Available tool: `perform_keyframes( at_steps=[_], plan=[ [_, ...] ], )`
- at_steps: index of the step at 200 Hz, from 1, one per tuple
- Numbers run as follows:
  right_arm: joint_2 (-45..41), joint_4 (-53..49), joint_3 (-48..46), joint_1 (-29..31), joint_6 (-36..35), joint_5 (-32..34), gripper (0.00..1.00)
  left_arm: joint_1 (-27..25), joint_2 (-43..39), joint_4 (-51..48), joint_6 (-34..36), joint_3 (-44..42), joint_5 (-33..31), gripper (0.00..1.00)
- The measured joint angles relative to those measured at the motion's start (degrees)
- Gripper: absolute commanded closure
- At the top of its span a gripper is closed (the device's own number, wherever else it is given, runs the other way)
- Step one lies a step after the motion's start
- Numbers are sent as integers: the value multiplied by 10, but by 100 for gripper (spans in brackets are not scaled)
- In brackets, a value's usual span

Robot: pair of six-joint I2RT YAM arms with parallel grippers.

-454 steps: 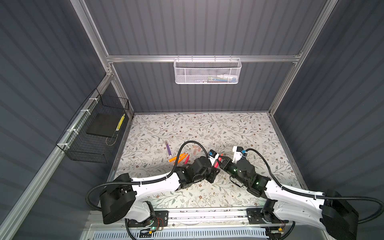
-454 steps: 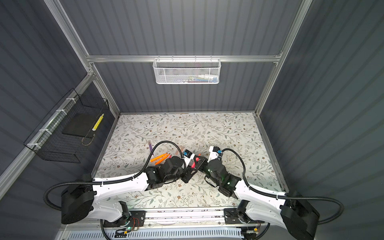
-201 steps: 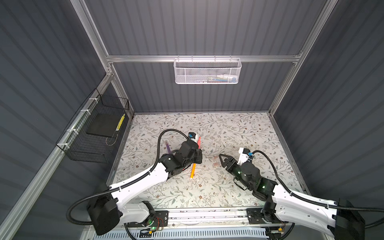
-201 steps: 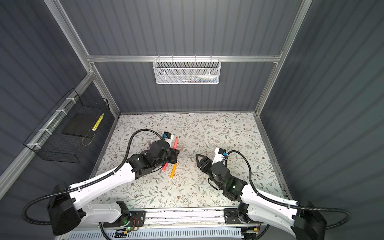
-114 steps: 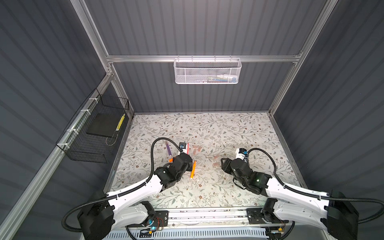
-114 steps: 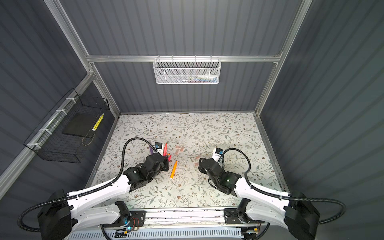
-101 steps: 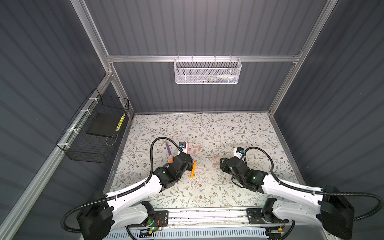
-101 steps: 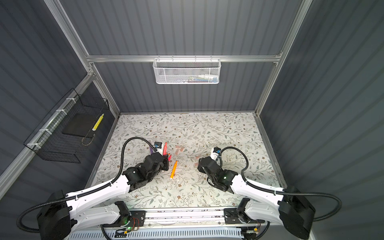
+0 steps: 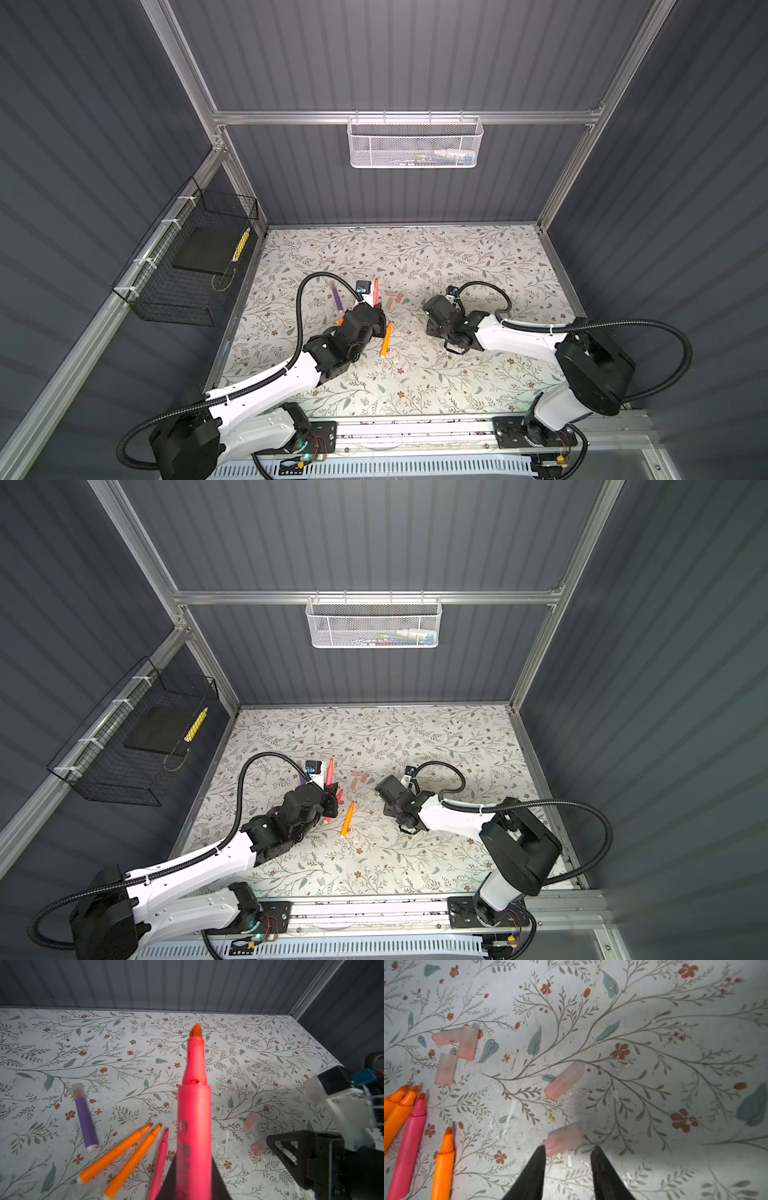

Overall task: Insert the pens into the pen caps
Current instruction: 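Draw the right gripper back toward the pink caps while left holds marker upright, then position the right gripper above a pink cap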

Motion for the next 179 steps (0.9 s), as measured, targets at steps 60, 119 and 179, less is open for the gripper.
perform_keyframes(
  at_steps=[60,119,179],
  plan=[
    [12,-11,12,-1,-2,-10,63,0,-5,0,0,0,0,100],
    [38,-10,12,-1,-2,-21,62,0,-5,0,0,0,3,100],
    [52,-11,22,-2,-2,-21,62,0,-2,0,0,0,11,100]
  ],
)
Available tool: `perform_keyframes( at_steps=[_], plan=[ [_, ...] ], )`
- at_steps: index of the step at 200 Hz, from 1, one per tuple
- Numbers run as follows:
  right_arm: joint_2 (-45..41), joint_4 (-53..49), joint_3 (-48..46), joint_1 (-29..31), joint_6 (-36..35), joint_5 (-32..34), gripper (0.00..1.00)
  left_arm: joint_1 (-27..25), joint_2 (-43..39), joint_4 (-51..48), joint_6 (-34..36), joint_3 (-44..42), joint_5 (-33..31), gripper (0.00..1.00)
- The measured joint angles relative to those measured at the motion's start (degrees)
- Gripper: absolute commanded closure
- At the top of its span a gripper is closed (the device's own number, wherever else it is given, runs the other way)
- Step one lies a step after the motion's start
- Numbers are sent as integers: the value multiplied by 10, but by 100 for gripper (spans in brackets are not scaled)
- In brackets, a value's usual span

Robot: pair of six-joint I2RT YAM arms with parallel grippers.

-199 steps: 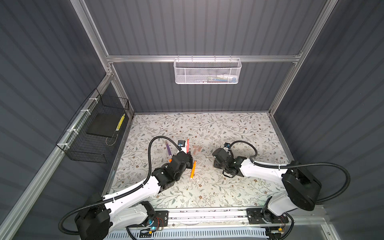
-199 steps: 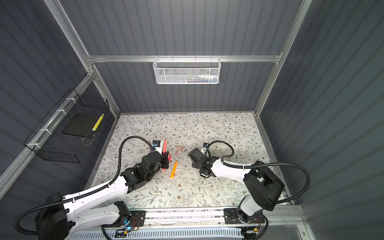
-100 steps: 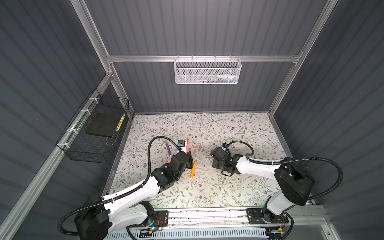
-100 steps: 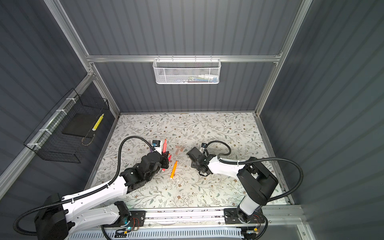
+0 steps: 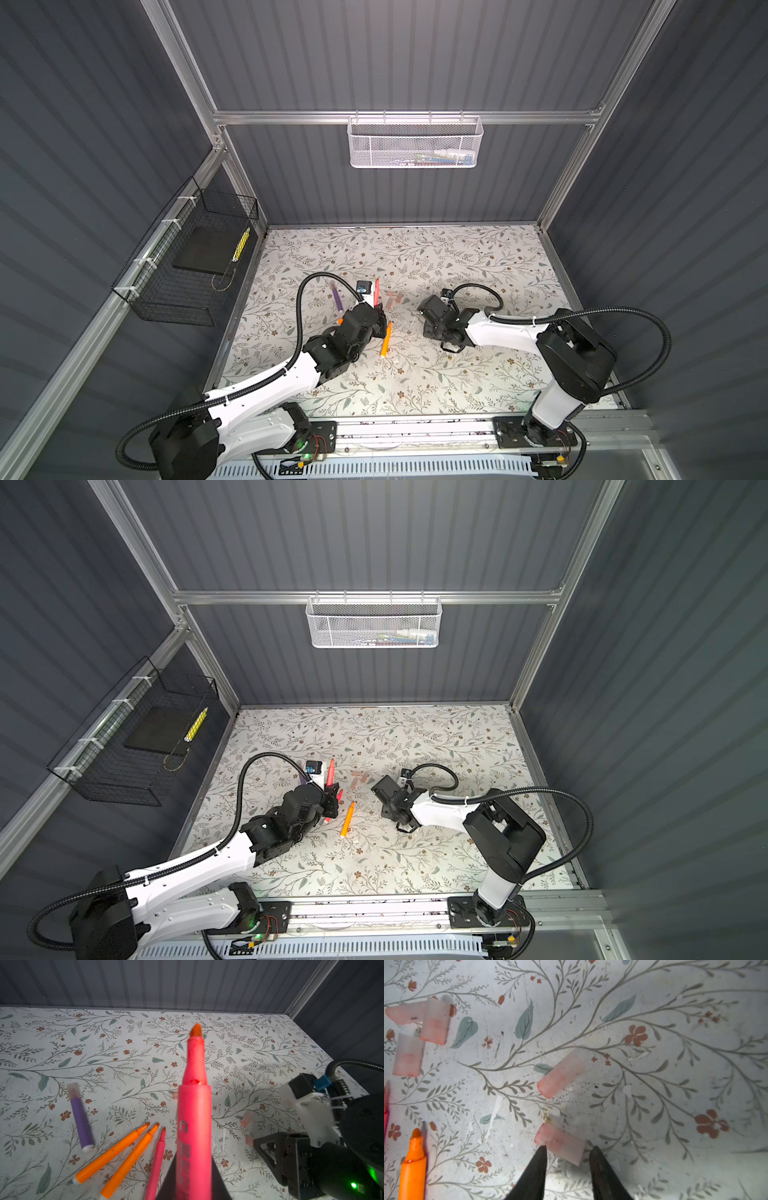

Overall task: Insert the pens into the pen caps
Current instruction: 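Position the right gripper above a pink cap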

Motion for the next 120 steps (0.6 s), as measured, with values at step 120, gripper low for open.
perform_keyframes(
  at_steps=[120],
  plan=[
    [-38,27,-11,-1,-2,2,43,0,2,0,0,0,9,100]
  ],
)
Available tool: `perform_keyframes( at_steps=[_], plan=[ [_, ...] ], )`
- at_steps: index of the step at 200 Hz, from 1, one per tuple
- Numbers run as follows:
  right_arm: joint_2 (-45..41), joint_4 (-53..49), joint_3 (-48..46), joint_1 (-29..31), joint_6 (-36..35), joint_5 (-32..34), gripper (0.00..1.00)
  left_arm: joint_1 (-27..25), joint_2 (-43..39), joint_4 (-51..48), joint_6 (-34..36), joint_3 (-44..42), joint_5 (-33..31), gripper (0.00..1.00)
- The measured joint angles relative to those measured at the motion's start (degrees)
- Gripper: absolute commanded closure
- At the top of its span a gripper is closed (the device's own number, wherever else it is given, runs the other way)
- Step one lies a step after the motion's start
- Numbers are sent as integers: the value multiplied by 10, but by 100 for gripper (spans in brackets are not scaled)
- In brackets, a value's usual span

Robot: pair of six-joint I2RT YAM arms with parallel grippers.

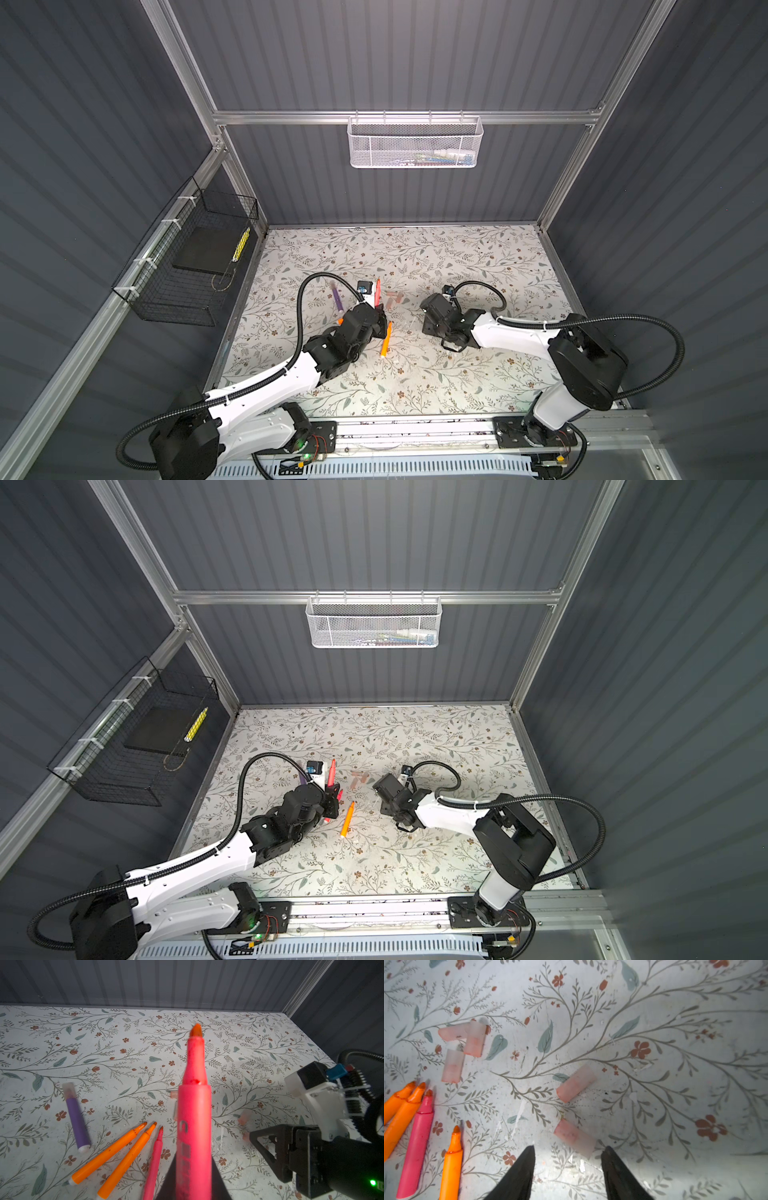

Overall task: Insert the pens into the pen caps
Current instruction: 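Position the right gripper above a pink cap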

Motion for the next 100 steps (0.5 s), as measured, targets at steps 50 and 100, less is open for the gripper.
perform_keyframes(
  at_steps=[50,100],
  plan=[
    [41,14,29,-3,-41,4,48,0,6,0,0,0,4,100],
    [76,23,61,-3,-62,-9,49,0,6,0,0,0,5,100]
  ],
)
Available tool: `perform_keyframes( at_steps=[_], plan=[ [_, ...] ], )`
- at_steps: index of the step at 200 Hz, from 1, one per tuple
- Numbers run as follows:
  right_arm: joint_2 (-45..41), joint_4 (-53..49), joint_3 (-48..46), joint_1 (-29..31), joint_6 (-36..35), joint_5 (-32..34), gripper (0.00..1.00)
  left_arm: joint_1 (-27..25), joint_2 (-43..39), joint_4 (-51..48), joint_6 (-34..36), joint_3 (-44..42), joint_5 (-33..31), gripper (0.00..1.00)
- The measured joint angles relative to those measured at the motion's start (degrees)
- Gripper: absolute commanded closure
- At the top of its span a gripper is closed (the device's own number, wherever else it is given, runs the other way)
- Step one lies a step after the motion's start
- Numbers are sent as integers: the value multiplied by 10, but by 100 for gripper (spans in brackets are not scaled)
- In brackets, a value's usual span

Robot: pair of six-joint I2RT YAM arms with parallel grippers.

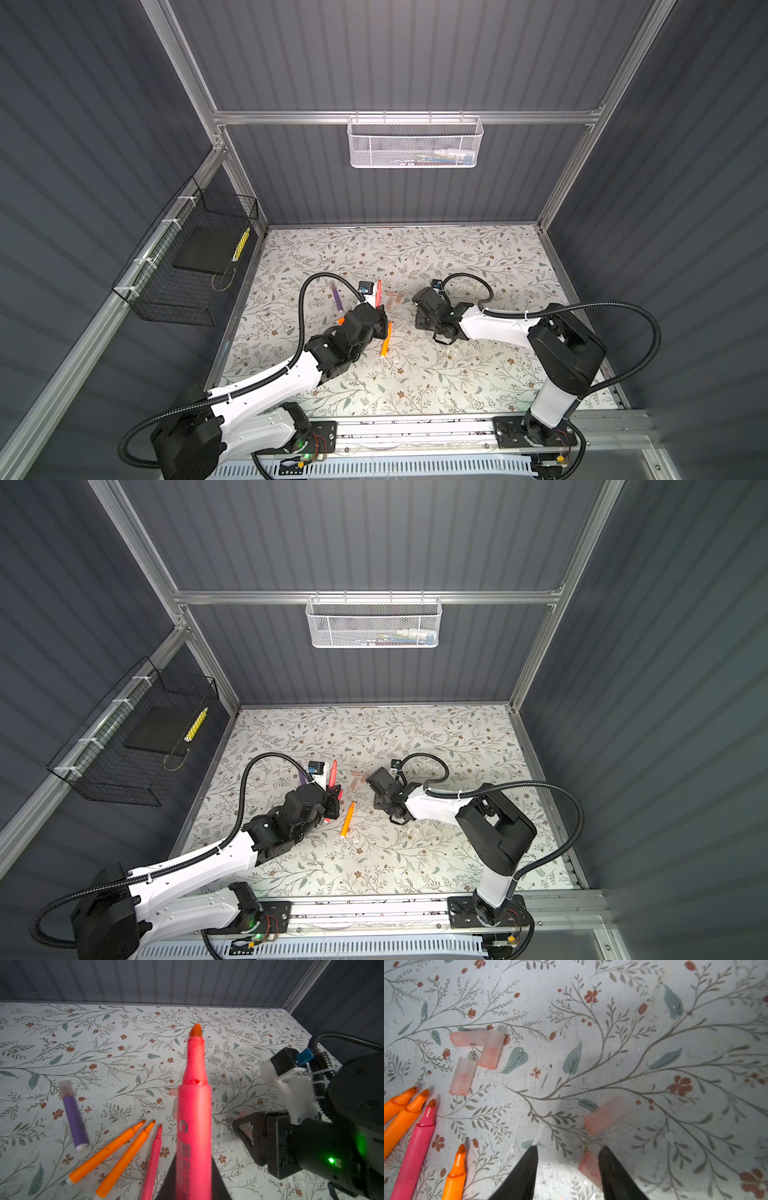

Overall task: Insert the pens into the pen caps
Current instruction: 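Position the right gripper above a pink cap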

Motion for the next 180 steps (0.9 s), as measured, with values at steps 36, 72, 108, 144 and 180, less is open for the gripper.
perform_keyframes(
  at_steps=[36,72,108,144,180],
  plan=[
    [22,0,18,0,-5,-6,50,0,0,0,0,0,0,100],
    [42,-4,34,0,-9,-9,50,0,0,0,0,0,0,100],
    [43,-6,35,0,-9,-11,51,0,0,0,0,0,0,100],
    [43,-6,35,0,-4,-23,53,0,0,0,0,0,0,100],
    [36,7,14,1,5,-43,54,0,0,0,0,0,1,100]
  ],
)
